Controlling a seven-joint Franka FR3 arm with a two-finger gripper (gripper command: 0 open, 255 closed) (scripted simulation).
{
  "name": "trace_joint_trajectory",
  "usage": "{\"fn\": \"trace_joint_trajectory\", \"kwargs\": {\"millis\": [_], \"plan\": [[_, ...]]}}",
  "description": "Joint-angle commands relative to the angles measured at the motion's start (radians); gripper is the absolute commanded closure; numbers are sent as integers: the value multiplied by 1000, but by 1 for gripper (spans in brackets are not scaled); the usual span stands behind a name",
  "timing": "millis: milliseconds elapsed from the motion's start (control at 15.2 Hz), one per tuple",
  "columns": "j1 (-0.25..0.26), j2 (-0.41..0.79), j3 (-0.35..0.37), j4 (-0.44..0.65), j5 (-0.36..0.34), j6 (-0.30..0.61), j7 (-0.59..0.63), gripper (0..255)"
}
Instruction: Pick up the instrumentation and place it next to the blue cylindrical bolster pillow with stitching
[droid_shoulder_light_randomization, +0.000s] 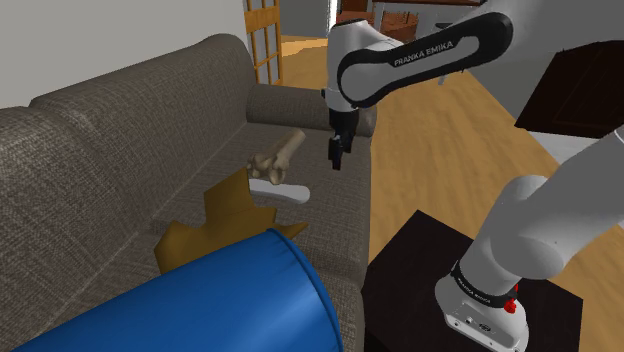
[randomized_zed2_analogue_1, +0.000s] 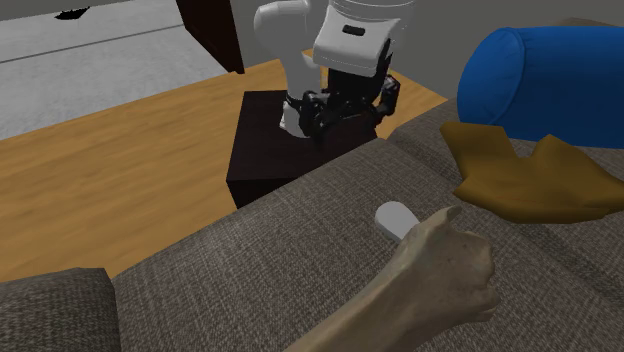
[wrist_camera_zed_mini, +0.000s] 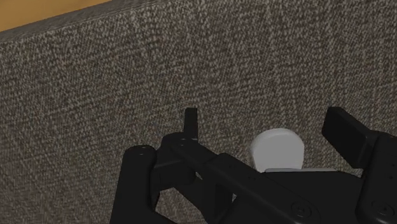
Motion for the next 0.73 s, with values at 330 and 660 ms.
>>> {"fn": "trace_joint_trajectory", "kwargs": {"millis": [330, 660], "plan": [[45, 242, 36, 128, 29, 142, -30, 0], [74, 406, 63, 245, 38, 208, -49, 0]]}}
